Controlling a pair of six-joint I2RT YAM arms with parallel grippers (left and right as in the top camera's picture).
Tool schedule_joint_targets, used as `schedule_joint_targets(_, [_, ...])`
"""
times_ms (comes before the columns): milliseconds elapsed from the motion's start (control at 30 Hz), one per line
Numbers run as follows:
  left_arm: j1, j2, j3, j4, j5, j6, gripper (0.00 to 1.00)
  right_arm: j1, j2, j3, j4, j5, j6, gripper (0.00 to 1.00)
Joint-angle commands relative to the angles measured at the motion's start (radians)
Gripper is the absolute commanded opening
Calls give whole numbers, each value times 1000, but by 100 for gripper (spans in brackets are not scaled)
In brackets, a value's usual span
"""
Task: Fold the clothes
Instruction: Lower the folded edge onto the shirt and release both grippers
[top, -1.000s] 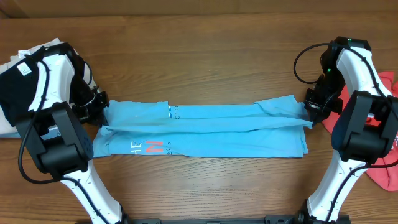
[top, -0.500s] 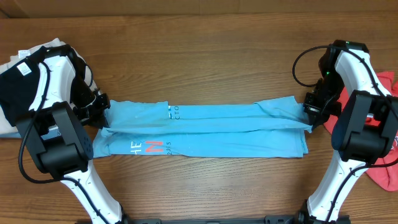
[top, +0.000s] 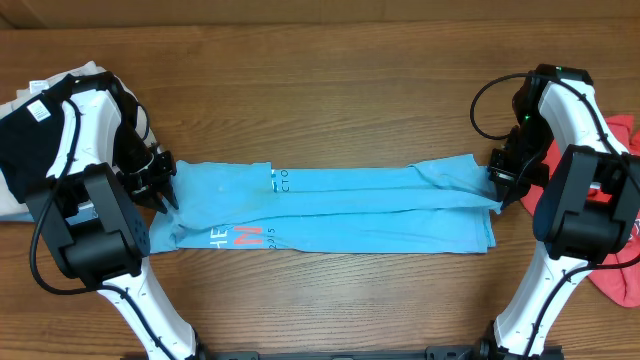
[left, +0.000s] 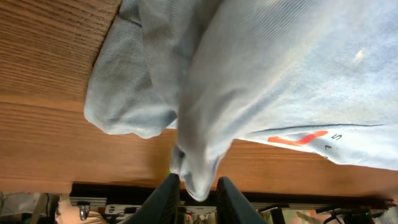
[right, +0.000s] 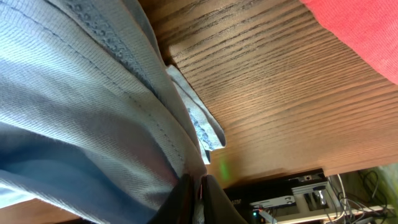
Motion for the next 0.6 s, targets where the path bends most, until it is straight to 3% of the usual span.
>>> schedule_joint_targets(0, [2,-37,-6,0,-18,11,24,0,-6,-6,-1,5,-3,9])
schedule_joint_targets(567, [2,-37,-6,20,-16,10,23,-1,-6,-82,9,24,-3,9])
